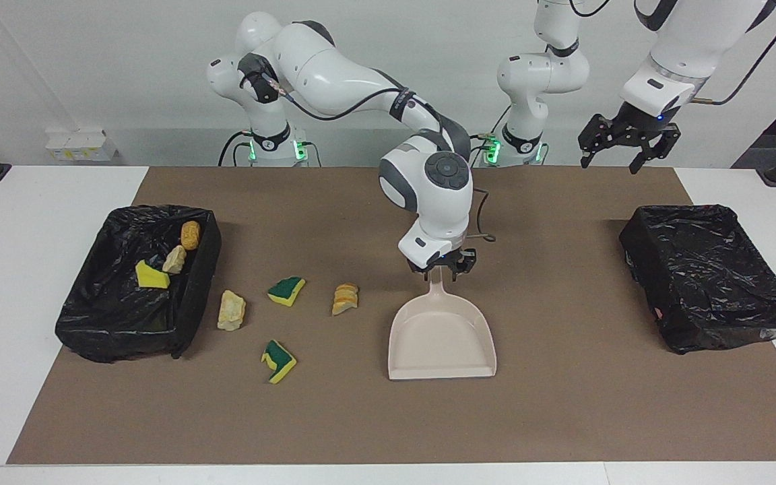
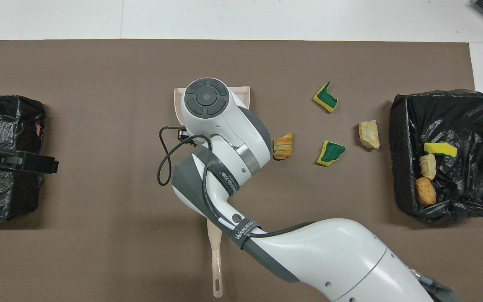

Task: Sweep and dump trash in bin

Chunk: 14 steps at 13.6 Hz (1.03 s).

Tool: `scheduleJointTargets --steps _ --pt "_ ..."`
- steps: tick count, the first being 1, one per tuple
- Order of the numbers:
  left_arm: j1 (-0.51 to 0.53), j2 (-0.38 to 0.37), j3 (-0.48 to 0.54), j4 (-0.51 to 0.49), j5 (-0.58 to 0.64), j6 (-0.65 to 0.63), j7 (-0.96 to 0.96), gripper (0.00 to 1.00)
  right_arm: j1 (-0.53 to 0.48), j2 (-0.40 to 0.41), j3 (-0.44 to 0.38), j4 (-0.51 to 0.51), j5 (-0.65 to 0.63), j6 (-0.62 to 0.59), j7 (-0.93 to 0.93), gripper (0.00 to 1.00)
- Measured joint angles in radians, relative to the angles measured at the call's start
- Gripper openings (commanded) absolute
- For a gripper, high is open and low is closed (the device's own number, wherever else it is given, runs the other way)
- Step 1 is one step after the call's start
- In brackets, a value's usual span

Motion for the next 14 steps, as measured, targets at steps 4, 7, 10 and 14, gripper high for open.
scheduleJointTargets --steps 4,7,10,14 --pt "0.000 0.000 0.000 0.000 0.000 0.000 0.000 1.00 0.008 -0.135 0.007 -0.113 0.000 -0.020 0.103 0.92" --pt "0.000 0.000 0.000 0.000 0.000 -0.001 0.000 1.00 0.022 -0.289 0.011 -0.309 0.003 -0.021 0.121 0.94" --pt "0.000 0.000 -0.001 0.000 0.000 -0.001 -0.006 1.00 0.063 -0.420 0.015 -0.523 0.028 0.015 0.140 0.94" --pt "0.000 0.000 -0.001 0.000 0.000 -0.002 -0.007 1.00 0.123 -0.525 0.023 -0.780 0.104 0.167 0.149 0.92"
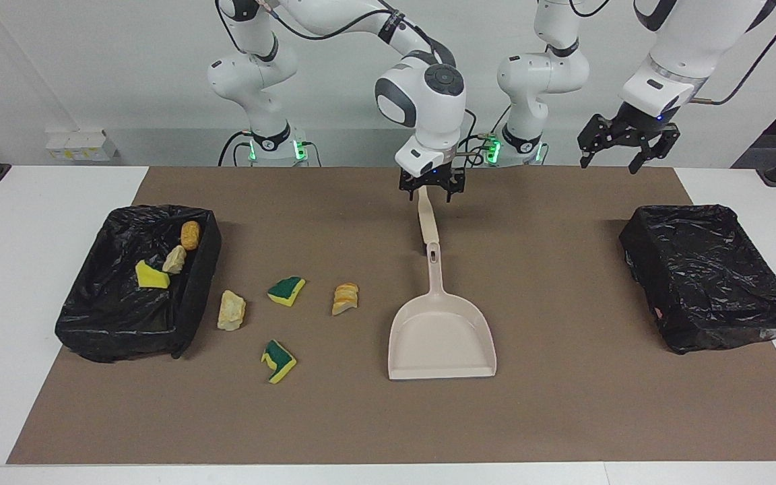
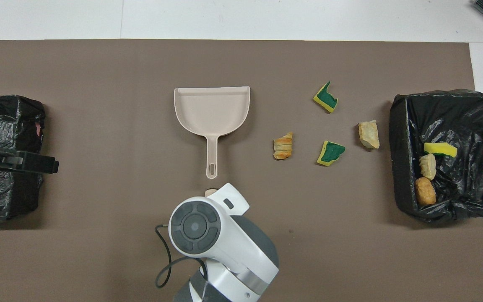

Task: Sweep and dump trash in bin

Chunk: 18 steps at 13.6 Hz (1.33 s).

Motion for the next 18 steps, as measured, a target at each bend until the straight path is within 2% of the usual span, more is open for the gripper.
scheduleJointTargets --steps 3,7,10,12,13,15,18 --pt "0.000 0.000 0.000 0.000 0.000 -0.002 0.000 1.00 0.044 -0.025 0.001 -0.095 0.000 0.017 0.023 0.91" --pt "0.000 0.000 -0.001 -0.001 0.000 -0.004 0.000 1.00 0.077 -0.093 0.001 -0.211 0.033 0.024 0.023 0.83" --pt "0.000 0.000 -0.001 -0.001 0.000 -0.005 -0.001 1.00 0.112 -0.106 0.001 -0.240 0.076 0.090 0.023 0.79" --pt "0.000 0.000 -0.001 -0.001 0.000 -0.006 -0.001 1.00 0.118 -0.106 0.001 -0.247 0.078 0.100 0.023 0.73" --pt "0.000 0.000 -0.001 -0.001 0.000 -0.006 -0.001 1.00 0.119 -0.106 0.001 -0.252 0.078 0.100 0.023 0.67" --pt "0.000 0.000 -0.001 -0.001 0.000 -0.007 -0.001 1.00 0.119 -0.106 0.001 -0.266 0.078 0.101 0.023 0.46" --pt "0.000 0.000 -0.001 -0.001 0.000 -0.007 -0.001 1.00 0.119 -0.106 0.001 -0.272 0.078 0.105 0.023 0.03"
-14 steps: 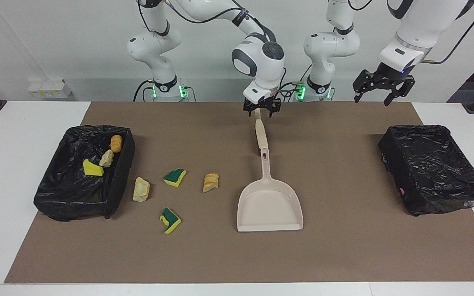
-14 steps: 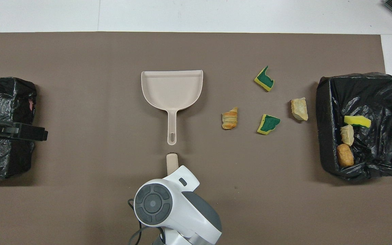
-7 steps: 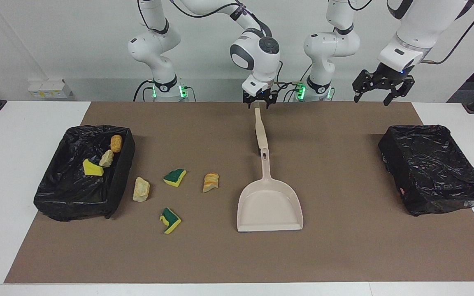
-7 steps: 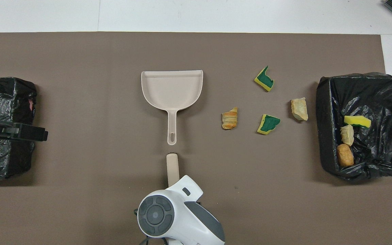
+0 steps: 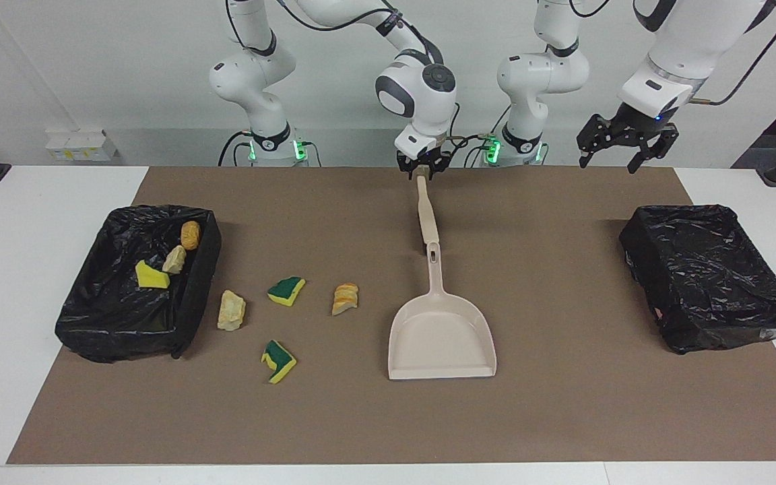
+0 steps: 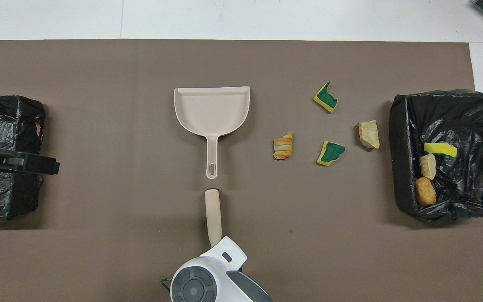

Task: Sweep and dump trash in bin

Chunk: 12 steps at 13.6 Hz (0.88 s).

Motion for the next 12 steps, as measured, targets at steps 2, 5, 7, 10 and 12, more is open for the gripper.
scheduleJointTargets --steps 2,5,7,10,12 --pt "0.000 0.000 0.000 0.000 0.000 0.000 0.000 1.00 0.001 0.000 0.000 0.000 0.000 0.002 0.000 0.00" --pt "0.000 0.000 0.000 0.000 0.000 0.000 0.000 1.00 0.001 0.000 -0.001 0.003 0.000 0.003 0.000 0.00" --pt "0.000 0.001 -0.003 0.000 -0.001 0.013 -0.002 1.00 -0.001 -0.001 -0.005 0.013 0.001 0.004 0.009 0.00" --pt "-0.025 0.026 -0.022 -0.001 -0.005 0.116 -0.095 1.00 -0.033 -0.040 -0.013 0.018 0.001 -0.017 0.062 0.00" --pt "-0.088 0.075 -0.032 -0.002 -0.005 0.201 -0.183 1.00 -0.094 -0.103 -0.015 0.018 0.001 -0.108 0.065 0.00"
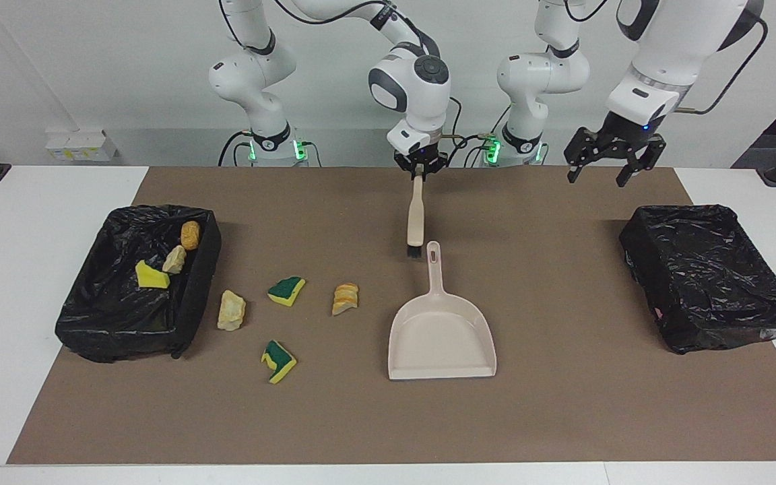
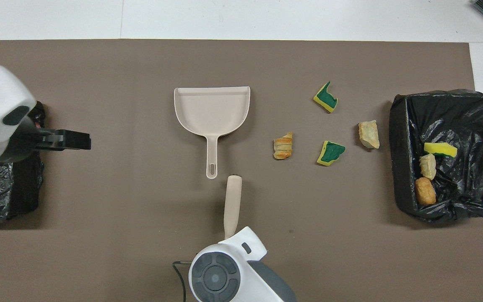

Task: Sweep and dump trash in bin

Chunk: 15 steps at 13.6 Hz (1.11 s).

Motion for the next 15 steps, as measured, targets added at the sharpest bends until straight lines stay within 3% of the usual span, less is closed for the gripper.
scheduleJointTargets --steps 6,11,15 --pt "-0.186 0.201 -0.005 -0.002 0.001 0.231 -0.184 1.00 -0.231 -0.168 -0.004 -0.059 -0.007 -0.156 -0.007 0.00" --pt "-0.329 0.367 -0.005 -0.003 0.025 0.380 -0.293 1.00 -0.435 -0.195 -0.006 -0.140 -0.069 -0.158 -0.080 0.00" --pt "-0.371 0.402 -0.005 -0.022 0.027 0.390 -0.305 1.00 -0.566 -0.193 -0.007 -0.165 -0.155 -0.158 -0.206 0.00"
